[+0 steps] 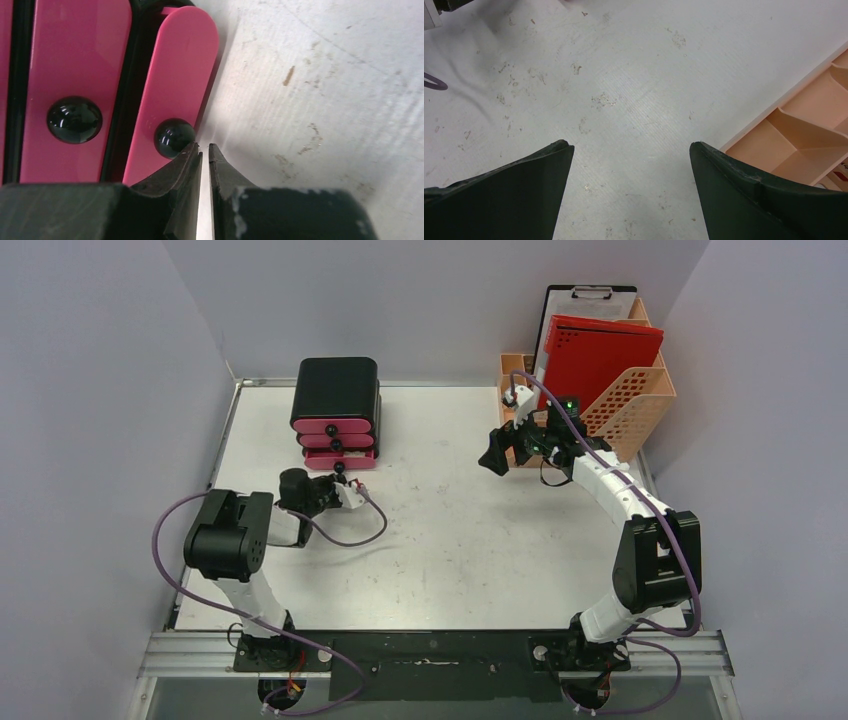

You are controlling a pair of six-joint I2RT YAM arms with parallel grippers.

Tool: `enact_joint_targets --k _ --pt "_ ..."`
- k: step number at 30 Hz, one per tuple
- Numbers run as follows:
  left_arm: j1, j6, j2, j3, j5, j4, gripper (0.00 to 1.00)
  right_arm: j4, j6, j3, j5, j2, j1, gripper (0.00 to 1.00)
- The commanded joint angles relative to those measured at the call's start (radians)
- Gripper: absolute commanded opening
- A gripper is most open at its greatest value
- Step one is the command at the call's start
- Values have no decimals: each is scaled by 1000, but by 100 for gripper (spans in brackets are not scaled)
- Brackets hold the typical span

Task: Organize the desk
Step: Close the drawer in the storage box.

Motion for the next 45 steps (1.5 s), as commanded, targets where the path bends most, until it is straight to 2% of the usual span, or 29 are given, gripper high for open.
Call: enact_joint_targets --k 1,7,20,45 --pt "-11 -14 39 34 -47 151 9 29 -15 10 -19 -23 -8 90" --pt "-35 -17 122 34 -121 309 3 28 -13 13 -17 -20 -8 90" --pt "-106 3 260 68 -257 533 0 27 -12 19 -16 -14 -9 90" --pt "-151 9 318 150 -313 497 0 23 -13 23 -14 -6 -8 90"
